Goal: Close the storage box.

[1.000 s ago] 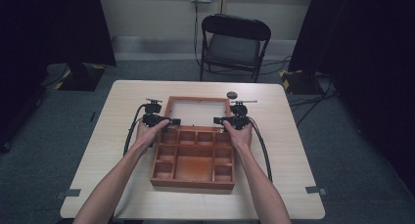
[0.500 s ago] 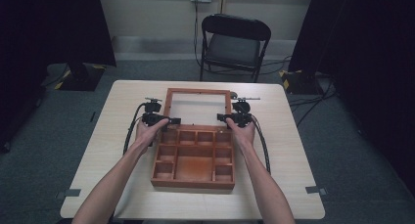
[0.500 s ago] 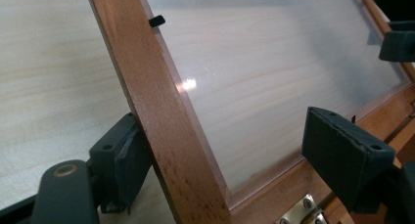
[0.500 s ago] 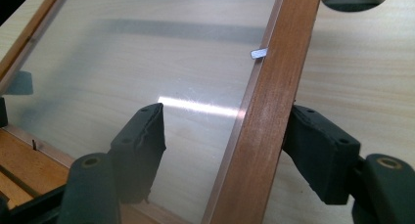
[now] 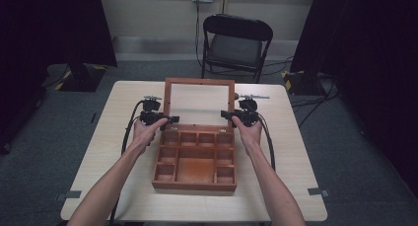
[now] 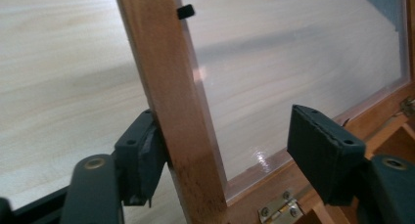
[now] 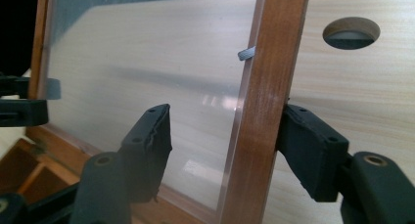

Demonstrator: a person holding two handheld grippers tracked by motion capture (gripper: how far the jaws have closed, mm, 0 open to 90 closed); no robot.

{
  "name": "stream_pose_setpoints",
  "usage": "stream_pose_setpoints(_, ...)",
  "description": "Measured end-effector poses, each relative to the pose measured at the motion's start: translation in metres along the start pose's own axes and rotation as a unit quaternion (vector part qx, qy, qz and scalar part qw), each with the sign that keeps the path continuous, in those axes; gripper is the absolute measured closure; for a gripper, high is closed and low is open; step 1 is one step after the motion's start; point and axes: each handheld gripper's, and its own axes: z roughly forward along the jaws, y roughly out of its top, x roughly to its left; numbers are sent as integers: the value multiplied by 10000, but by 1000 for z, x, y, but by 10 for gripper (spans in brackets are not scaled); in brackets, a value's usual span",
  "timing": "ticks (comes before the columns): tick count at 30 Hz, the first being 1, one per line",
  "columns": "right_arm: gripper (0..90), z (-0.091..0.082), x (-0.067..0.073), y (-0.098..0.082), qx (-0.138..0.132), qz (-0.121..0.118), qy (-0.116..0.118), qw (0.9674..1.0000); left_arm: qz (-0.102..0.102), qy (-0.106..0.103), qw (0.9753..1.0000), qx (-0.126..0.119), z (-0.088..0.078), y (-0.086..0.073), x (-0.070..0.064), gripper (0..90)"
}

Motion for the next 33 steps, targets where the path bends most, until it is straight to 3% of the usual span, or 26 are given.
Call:
stream_pose_setpoints(3,397,-9,1,2,-102,3,127,9999,29,-36,10000,-73,-6,1,-1,354)
stream_pose_setpoints(10,428,-25,7,2,-138,-202,180,9995,110,60,9997,-217,-18,2,-8,402)
stream_pose_setpoints(13,437,-32,10,1,-161,-263,205,9993,95,-11,9995,-313,-26,4,-9,434)
stream_pose_setpoints(20,470,-44,18,-1,-181,-470,148,9986,365,91,9988,-305,-35,2,-19,442)
stream_pose_setpoints(28,502,-49,19,-4,-220,-384,242,9987,352,-55,9984,-439,-42,-2,-19,449)
stream_pose_setpoints(33,512,-55,20,-6,-221,-376,284,9986,592,87,9971,-479,-46,-6,-24,449)
